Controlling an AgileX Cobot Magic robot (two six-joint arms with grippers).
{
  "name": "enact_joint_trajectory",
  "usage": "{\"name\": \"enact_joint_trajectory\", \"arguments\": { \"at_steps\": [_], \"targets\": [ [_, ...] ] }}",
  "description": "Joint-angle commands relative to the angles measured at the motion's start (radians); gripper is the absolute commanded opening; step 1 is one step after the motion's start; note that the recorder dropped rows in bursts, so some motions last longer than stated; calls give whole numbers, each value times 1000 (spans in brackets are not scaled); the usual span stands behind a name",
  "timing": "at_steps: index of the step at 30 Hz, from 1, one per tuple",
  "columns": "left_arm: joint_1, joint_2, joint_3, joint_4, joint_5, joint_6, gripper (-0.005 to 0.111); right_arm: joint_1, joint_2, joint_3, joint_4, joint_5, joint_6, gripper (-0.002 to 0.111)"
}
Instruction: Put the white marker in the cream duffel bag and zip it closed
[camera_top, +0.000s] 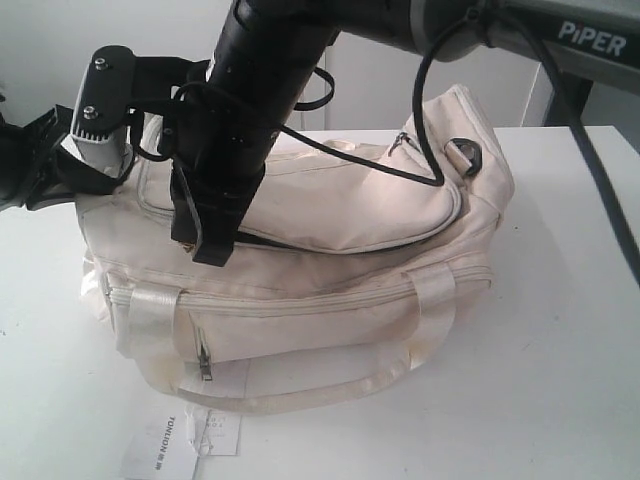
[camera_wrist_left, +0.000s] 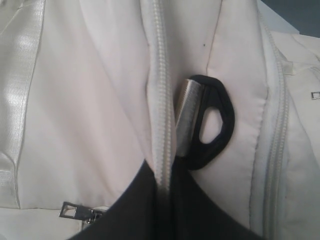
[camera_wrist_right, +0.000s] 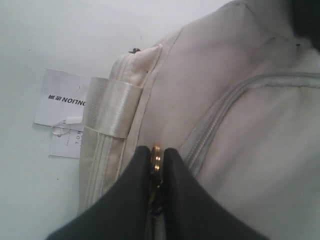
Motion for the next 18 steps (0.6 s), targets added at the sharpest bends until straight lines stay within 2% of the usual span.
{"name": "enact_joint_trajectory", "arguments": {
  "at_steps": [1, 18],
  "targets": [
    [15, -4, 5, -10, -58, 19, 0, -2, -23, 2, -29, 51, 33, 0],
    [15, -4, 5, -6, -67, 26, 0, -24, -43, 10, -35, 51, 74, 0]
  ]
}}
